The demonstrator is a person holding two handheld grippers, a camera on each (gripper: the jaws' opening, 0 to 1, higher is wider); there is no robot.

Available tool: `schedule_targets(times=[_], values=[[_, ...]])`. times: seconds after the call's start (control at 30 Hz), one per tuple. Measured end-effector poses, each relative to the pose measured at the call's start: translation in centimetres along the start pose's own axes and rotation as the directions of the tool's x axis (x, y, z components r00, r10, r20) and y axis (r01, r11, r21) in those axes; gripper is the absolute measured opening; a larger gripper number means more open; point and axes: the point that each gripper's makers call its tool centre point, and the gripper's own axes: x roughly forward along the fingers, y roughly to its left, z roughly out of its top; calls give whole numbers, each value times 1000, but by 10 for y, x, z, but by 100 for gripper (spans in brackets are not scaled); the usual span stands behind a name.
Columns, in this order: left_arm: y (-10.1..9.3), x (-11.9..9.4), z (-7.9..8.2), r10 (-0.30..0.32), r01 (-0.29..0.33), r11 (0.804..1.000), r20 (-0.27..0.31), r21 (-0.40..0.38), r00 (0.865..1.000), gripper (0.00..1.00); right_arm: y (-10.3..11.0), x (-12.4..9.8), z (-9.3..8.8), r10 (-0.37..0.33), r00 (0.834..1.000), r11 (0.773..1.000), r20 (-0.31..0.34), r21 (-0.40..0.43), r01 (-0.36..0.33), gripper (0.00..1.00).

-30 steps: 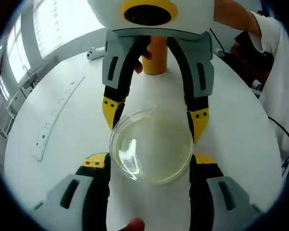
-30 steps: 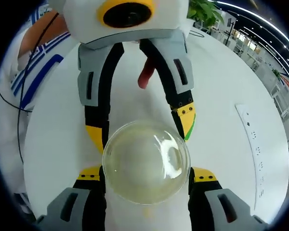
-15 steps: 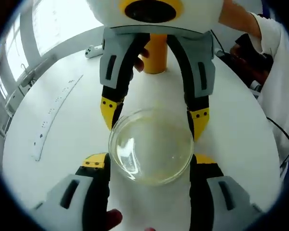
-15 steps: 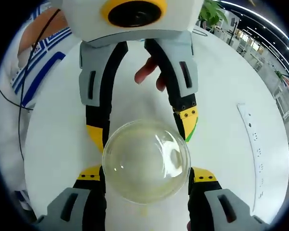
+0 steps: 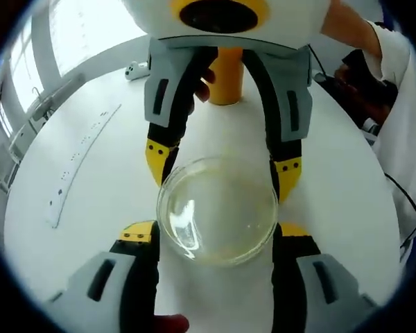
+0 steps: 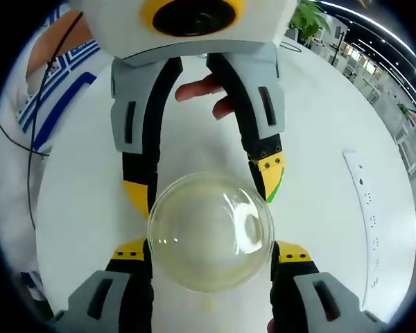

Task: Open the Petri dish lid, place the lid on the table, pour the liquid culture medium into the Petri dish, pick up the Petri dish lid from the table, and close the Petri dish

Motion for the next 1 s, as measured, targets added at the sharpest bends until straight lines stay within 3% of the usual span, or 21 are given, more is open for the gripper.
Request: schedule_targets(times=[0.63,0.87,1.0], values=[[3,-20,17,49,-49,998,30,24,998,57,7,-25,8,-41,999,999,-11,-26,40,64],[-12,-32,24,67,-69,997,57,23,996,56,29,-35,11,-43,998,998,-35,-41,41,64],[-38,-37,32,76,-79,996,80,30,994,56,44,-42,12,-50,998,998,-49,-45,48,64]])
